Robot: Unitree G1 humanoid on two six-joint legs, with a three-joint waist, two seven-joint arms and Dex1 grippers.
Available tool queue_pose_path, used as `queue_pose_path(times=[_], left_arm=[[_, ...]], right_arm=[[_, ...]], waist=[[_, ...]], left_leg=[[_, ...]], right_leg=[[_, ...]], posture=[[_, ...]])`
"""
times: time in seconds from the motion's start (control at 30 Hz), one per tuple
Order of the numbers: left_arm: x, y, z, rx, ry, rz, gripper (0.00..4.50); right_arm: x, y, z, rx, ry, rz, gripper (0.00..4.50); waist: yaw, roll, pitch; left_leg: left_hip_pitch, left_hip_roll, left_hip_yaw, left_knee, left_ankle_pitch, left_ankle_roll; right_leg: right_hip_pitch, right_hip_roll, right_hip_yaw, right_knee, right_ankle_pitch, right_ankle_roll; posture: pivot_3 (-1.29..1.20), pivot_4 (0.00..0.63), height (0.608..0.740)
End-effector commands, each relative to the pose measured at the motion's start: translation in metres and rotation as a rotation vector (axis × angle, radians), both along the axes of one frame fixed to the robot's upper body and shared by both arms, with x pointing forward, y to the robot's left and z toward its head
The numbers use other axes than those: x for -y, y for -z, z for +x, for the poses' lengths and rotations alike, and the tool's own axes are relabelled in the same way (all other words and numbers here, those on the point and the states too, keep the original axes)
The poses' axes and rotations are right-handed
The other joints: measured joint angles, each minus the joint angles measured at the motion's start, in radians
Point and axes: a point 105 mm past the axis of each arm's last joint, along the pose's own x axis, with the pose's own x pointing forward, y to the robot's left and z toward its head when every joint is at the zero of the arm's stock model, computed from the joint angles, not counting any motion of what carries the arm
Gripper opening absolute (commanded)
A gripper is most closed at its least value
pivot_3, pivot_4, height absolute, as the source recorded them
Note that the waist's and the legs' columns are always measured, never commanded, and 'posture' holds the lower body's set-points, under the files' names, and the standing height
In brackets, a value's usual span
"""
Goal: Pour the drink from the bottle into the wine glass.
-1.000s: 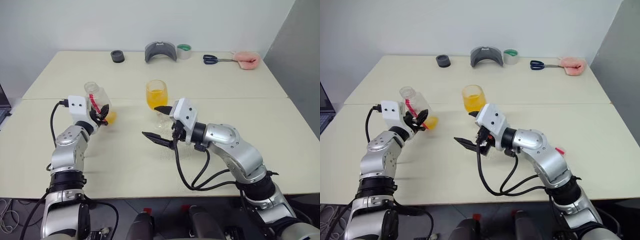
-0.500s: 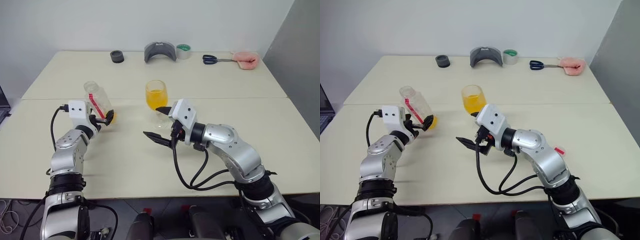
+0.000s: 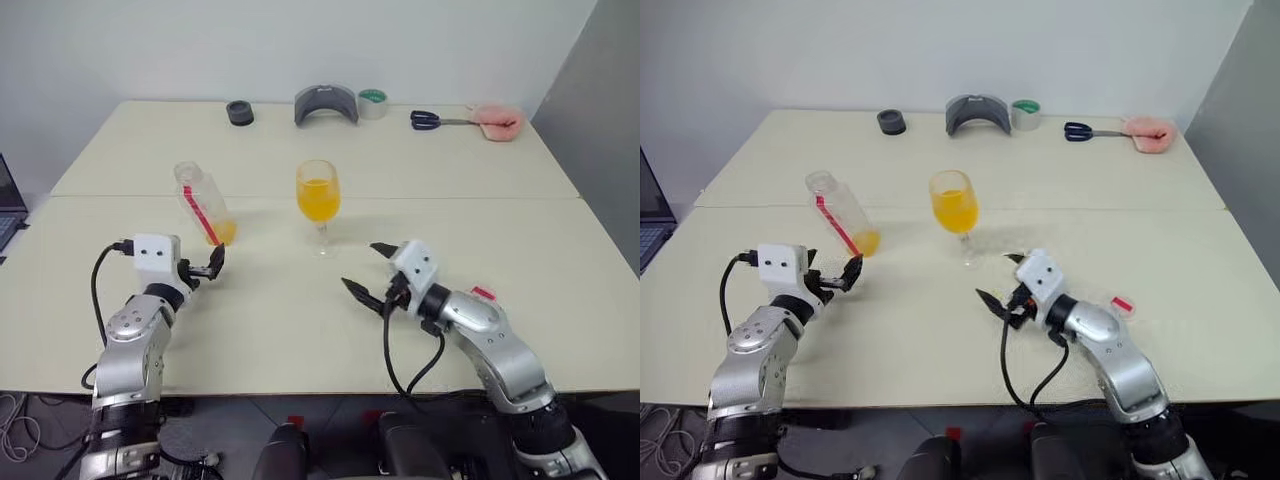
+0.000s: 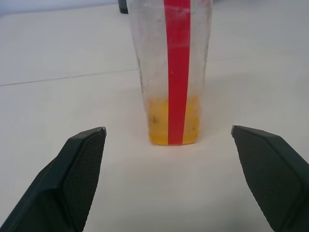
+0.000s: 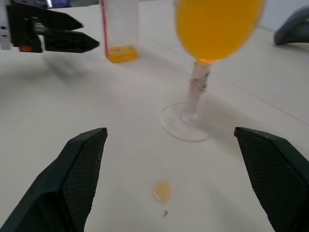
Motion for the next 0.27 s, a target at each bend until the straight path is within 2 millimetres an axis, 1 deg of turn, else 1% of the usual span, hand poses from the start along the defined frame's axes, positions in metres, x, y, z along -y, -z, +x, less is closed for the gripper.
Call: queue_pose_path(times=[0.03, 0.07, 0.13, 0.2, 0.27], left_arm=[[0.005, -0.017, -0.013, 0.075, -0.031, -0.010, 4.49], [0.006, -0.015, -0.017, 0.072, -0.046, -0.026, 4.49], [0.007, -0.013, -0.022, 0.070, -0.061, -0.042, 4.49], [0.009, -0.012, -0.025, 0.070, -0.064, -0.053, 4.49], [0.010, -0.015, -0.027, 0.085, -0.057, -0.049, 4.49]], right_arm=[[0.025, -0.010, 0.006, 0.097, 0.185, 0.113, 4.50], [0.032, -0.008, 0.009, 0.101, 0.240, 0.132, 4.50], [0.040, -0.006, 0.012, 0.089, 0.296, 0.185, 4.50], [0.042, -0.005, 0.012, 0.077, 0.308, 0.220, 4.50], [0.039, -0.004, 0.012, 0.083, 0.290, 0.211, 4.50]], waist=[[0.001, 0.000, 0.000], [0.001, 0.000, 0.000], [0.002, 0.000, 0.000], [0.002, 0.000, 0.000], [0.002, 0.000, 0.000]], left_leg=[[0.001, 0.000, 0.000, -0.001, 0.000, 0.000], [0.001, 0.000, 0.001, -0.001, 0.000, 0.000], [0.002, 0.000, 0.003, -0.001, 0.000, 0.000], [0.002, 0.000, 0.003, -0.001, 0.000, 0.000], [0.003, 0.001, 0.003, -0.001, 0.000, 0.000]], right_leg=[[0.000, 0.000, 0.000, 0.000, 0.000, 0.000], [0.000, 0.000, 0.001, 0.000, 0.000, 0.000], [0.000, 0.000, 0.003, 0.000, 0.000, 0.000], [0.000, 0.001, 0.003, 0.000, 0.000, 0.000], [0.000, 0.001, 0.003, 0.000, 0.000, 0.000]], posture=[[0.00, 0.150, 0.740], [0.00, 0.150, 0.740], [0.00, 0.150, 0.740], [0.00, 0.150, 0.740], [0.00, 0.150, 0.740]])
